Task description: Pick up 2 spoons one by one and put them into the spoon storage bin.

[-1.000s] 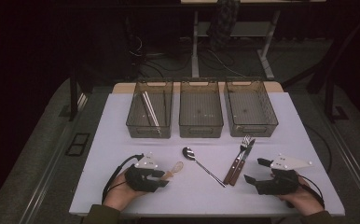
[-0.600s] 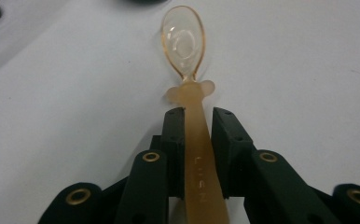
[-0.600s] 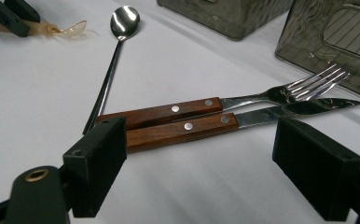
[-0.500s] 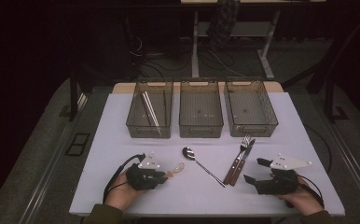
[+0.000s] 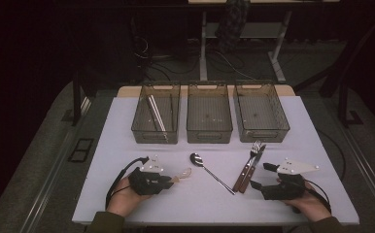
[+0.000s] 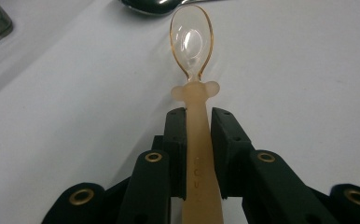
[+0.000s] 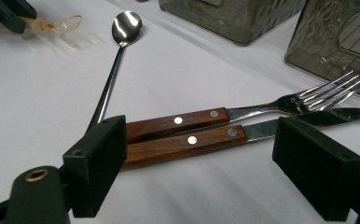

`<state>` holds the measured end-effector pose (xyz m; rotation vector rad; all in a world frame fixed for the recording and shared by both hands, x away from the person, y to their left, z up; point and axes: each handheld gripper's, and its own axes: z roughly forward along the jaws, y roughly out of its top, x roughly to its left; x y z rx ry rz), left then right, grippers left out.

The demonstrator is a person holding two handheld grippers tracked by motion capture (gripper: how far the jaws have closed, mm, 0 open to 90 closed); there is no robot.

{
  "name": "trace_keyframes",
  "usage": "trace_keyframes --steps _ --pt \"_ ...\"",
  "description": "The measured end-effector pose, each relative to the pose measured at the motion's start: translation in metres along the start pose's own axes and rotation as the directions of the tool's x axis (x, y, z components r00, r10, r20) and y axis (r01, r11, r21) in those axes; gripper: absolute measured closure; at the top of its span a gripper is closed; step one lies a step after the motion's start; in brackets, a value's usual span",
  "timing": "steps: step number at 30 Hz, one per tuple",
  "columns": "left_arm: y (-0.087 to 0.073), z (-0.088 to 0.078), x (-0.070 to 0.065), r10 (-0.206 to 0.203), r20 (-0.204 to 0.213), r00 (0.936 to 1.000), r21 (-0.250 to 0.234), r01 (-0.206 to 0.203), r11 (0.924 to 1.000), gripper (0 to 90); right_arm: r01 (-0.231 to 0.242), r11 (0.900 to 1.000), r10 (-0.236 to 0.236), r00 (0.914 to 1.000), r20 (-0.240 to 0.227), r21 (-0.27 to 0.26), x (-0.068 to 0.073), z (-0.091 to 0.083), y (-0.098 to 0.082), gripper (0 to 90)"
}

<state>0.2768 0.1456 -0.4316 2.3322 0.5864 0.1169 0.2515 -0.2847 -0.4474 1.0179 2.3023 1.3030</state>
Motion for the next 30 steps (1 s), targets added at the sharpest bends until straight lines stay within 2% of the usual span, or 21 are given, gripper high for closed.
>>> trace_keyframes --steps 11,16,30 --pt "0.013 -0.004 0.006 0.011 0.027 0.9996 -0.043 -0.01 0.999 76.0 -0.007 1.0 0.007 0.9999 -0.007 -0.001 0.001 0.0 0.0 17.5" --pt "0.024 -0.005 0.009 0.006 0.039 0.9992 -0.074 -0.003 0.9973 76.0 -0.023 1.0 0.023 0.9997 -0.005 0.002 0.0 0.001 0.0 17.5" --pt "0.058 -0.005 0.021 0.029 0.044 0.9986 -0.135 -0.023 0.9906 76.0 -0.036 0.999 0.036 0.9993 0.007 0.007 -0.002 0.001 0.0 17.5"
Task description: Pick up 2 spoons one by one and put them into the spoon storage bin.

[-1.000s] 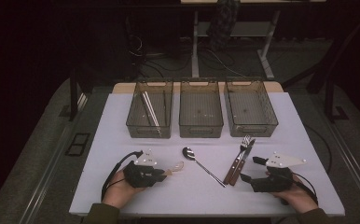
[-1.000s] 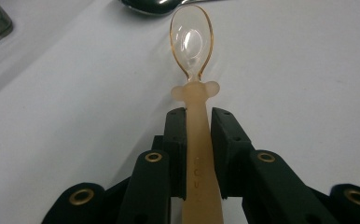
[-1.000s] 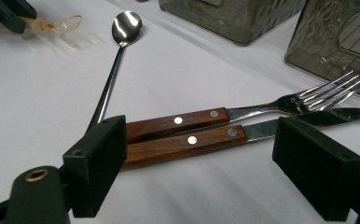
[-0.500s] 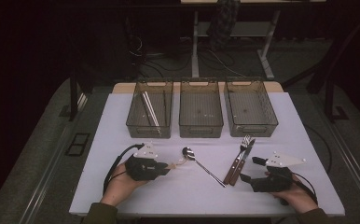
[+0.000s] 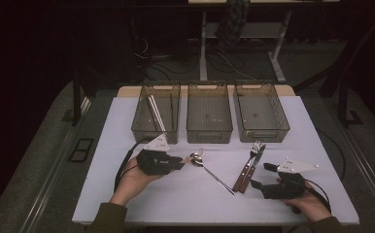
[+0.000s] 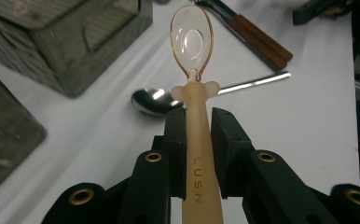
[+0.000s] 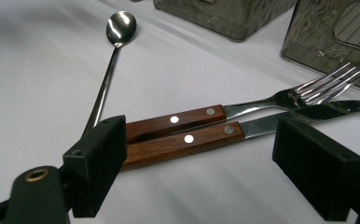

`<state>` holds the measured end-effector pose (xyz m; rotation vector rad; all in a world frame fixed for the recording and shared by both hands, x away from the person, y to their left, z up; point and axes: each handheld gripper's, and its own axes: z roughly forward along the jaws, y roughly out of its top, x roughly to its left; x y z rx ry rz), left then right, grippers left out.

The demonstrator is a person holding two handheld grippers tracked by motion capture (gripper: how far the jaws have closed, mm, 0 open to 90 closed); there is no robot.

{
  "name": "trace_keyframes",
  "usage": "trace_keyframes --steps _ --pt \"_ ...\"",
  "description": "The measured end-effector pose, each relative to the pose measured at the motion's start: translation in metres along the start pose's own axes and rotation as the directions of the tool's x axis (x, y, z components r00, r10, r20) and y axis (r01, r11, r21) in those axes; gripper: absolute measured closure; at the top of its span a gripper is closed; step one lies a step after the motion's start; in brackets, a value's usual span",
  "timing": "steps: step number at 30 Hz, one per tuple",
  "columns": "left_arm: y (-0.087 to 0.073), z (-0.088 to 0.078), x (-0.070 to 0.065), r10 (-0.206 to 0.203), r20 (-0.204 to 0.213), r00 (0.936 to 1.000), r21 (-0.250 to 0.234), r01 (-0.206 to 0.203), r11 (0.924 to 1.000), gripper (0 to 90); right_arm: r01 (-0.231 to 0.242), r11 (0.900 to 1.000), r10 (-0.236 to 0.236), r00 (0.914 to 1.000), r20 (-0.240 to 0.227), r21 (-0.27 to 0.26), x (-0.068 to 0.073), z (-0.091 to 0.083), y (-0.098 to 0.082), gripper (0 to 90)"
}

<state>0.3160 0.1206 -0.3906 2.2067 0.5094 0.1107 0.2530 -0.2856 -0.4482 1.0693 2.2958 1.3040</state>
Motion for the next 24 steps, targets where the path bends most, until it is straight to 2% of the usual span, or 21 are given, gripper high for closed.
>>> trace_keyframes --steps 7,17,24 --pt "0.017 0.003 0.008 0.008 -0.003 1.0 -0.032 -0.008 0.9995 76.0 -0.008 1.0 0.008 1.0 0.002 0.001 -0.001 0.0 0.0 17.5" --pt "0.038 0.011 0.016 0.005 -0.05 0.9987 -0.084 -0.009 0.9964 75.9 -0.006 1.0 0.006 1.0 0.001 0.0 -0.001 0.0 0.0 17.5" --pt "0.051 0.019 0.029 -0.029 -0.062 0.9977 -0.147 0.02 0.9889 75.8 -0.011 1.0 0.011 0.9999 0.003 0.0 -0.002 0.0 -0.001 17.5"
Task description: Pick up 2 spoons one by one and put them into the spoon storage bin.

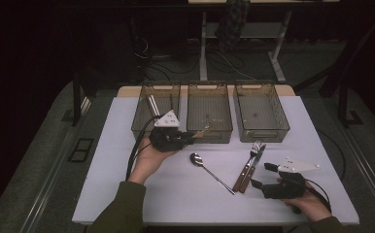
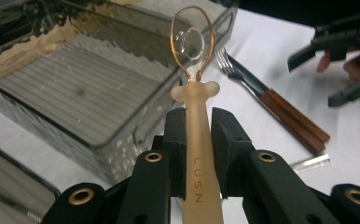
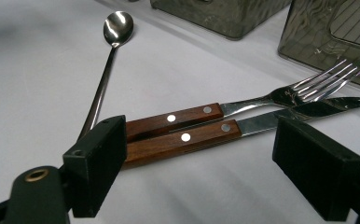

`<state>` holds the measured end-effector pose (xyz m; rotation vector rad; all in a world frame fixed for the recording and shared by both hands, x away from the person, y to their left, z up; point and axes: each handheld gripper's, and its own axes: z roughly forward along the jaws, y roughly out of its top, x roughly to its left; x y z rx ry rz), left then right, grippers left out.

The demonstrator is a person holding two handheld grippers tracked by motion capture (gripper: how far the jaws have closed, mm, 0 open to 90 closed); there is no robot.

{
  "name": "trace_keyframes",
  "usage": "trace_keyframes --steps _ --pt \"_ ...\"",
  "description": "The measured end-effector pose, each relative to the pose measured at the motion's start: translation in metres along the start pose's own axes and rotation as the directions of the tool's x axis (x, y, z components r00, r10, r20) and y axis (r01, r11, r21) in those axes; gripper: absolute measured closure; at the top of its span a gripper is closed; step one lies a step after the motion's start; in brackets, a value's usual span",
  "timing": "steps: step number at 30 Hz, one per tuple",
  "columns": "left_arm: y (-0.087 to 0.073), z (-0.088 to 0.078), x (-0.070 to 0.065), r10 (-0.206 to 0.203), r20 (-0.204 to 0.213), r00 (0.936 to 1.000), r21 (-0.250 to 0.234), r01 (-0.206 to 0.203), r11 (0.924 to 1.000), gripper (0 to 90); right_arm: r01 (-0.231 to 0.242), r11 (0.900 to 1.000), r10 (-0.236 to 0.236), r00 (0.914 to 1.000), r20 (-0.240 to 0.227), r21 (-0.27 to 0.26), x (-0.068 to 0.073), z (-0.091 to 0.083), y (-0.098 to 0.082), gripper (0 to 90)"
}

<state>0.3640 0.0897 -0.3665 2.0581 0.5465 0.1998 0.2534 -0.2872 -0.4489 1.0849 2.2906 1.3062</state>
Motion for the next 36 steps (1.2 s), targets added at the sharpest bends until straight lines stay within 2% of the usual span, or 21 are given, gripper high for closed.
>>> trace_keyframes --steps 6,10,14,18,21,23,30,36 --pt "0.011 0.013 0.011 -0.008 -0.019 0.9998 -0.015 0.007 0.9999 75.7 -0.001 1.0 0.001 1.0 -0.003 -0.003 0.0 -0.001 0.0 17.5" --pt "0.021 0.025 0.017 -0.015 -0.027 0.9995 -0.007 0.014 0.9999 75.7 -0.003 1.0 0.003 1.0 -0.001 -0.012 0.0 -0.002 0.0 17.5" --pt "0.03 0.037 0.023 -0.012 -0.039 0.9992 0.006 0.012 0.9999 75.7 -0.005 1.0 0.005 1.0 -0.001 -0.015 0.0 -0.002 0.0 17.5" --pt "0.04 0.049 0.03 0.003 -0.07 0.9976 0.036 -0.001 0.9994 75.6 -0.008 1.0 0.008 1.0 -0.003 -0.017 0.0 -0.003 0.0 17.5" --pt "0.046 0.055 0.036 -0.015 -0.072 0.9973 0.039 0.018 0.9991 75.6 -0.008 1.0 0.008 1.0 -0.004 -0.02 0.0 -0.003 0.0 17.5" --pt "0.049 0.061 0.038 -0.008 -0.093 0.9956 0.064 0.014 0.9979 75.6 -0.009 1.0 0.009 1.0 -0.004 -0.021 0.0 -0.004 0.001 17.5" --pt "0.049 0.078 0.051 -0.039 -0.119 0.9921 0.111 0.053 0.9925 75.5 -0.008 1.0 0.008 0.9999 -0.008 -0.028 0.0 -0.004 0.001 17.5" --pt "0.046 0.088 0.054 -0.054 -0.128 0.9903 0.139 0.072 0.9877 75.3 -0.009 0.999 0.009 0.9999 -0.011 -0.031 0.001 -0.005 0.001 17.5"
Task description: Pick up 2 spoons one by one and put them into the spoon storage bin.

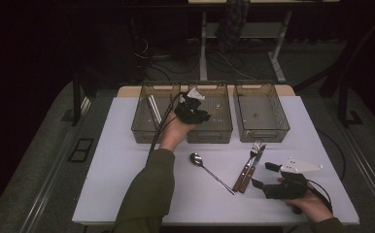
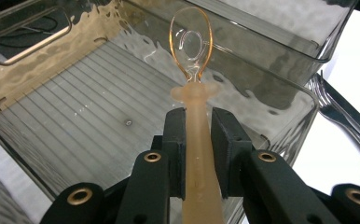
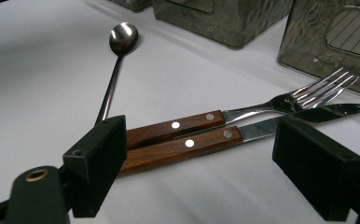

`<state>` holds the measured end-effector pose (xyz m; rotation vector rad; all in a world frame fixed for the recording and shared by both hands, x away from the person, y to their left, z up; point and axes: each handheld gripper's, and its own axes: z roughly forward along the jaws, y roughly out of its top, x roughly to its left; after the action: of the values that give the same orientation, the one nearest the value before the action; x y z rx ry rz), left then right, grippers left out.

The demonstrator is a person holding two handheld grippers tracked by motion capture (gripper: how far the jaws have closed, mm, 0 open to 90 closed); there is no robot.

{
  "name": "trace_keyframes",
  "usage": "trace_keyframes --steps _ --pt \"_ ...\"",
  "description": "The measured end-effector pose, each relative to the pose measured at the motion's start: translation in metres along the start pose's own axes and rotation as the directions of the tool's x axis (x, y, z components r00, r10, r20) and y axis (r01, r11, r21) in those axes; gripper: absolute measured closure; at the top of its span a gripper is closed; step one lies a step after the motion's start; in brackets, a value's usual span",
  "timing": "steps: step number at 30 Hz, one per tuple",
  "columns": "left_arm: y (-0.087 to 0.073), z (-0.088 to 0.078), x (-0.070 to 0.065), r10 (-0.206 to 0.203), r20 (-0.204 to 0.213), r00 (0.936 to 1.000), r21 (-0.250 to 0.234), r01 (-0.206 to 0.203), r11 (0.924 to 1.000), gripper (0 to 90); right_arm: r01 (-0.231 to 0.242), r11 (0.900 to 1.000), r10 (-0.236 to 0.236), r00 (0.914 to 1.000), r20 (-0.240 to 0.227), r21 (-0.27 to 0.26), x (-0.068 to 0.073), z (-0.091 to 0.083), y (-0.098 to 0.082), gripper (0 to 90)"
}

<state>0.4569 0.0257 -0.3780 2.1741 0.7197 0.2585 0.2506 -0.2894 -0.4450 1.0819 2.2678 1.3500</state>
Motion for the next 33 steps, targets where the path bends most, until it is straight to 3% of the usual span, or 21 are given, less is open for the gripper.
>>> trace_keyframes --steps 7,9,11,17,19,24,27,33 --pt "-0.003 0.003 0.002 -0.001 -0.01 1.0 0.016 0.002 0.9999 73.5 -0.001 1.0 0.001 1.0 -0.002 -0.003 0.0 0.0 0.0 17.5" --pt "-0.002 0.002 0.001 0.001 -0.013 0.9999 0.004 -0.001 1.0 62.0 0.0 1.0 0.0 1.0 -0.001 -0.003 0.0 0.0 0.0 17.5" --pt "0.0 0.0 0.0 0.009 -0.02 0.9998 -0.011 -0.009 0.9999 56.8 -0.001 1.0 0.001 1.0 -0.001 -0.002 0.0 0.0 0.0 17.5" --pt "0.0 -0.006 -0.001 0.005 0.012 0.9999 -0.025 -0.005 0.9997 47.9 -0.001 1.0 0.001 1.0 -0.001 -0.003 0.0 0.0 0.0 17.5" --pt "-0.002 -0.008 -0.002 -0.008 0.045 0.999 -0.035 0.009 0.9993 44.5 -0.002 1.0 0.002 1.0 0.001 -0.002 0.0 0.0 0.0 17.5" --pt "-0.004 -0.021 -0.012 0.017 0.074 0.9971 -0.044 -0.013 0.9989 36.5 -0.001 1.0 0.001 1.0 0.003 0.0 -0.001 -0.001 0.0 17.5" --pt "-0.006 -0.031 -0.02 0.035 0.093 0.9951 -0.06 -0.029 0.9978 38.0 -0.003 1.0 0.003 1.0 0.005 -0.002 -0.001 -0.001 0.0 17.5" --pt "-0.023 -0.045 -0.04 0.082 0.177 0.9809 -0.053 -0.074 0.9959 63.6 -0.001 1.0 0.001 1.0 0.007 0.002 -0.001 -0.001 0.0 17.5"
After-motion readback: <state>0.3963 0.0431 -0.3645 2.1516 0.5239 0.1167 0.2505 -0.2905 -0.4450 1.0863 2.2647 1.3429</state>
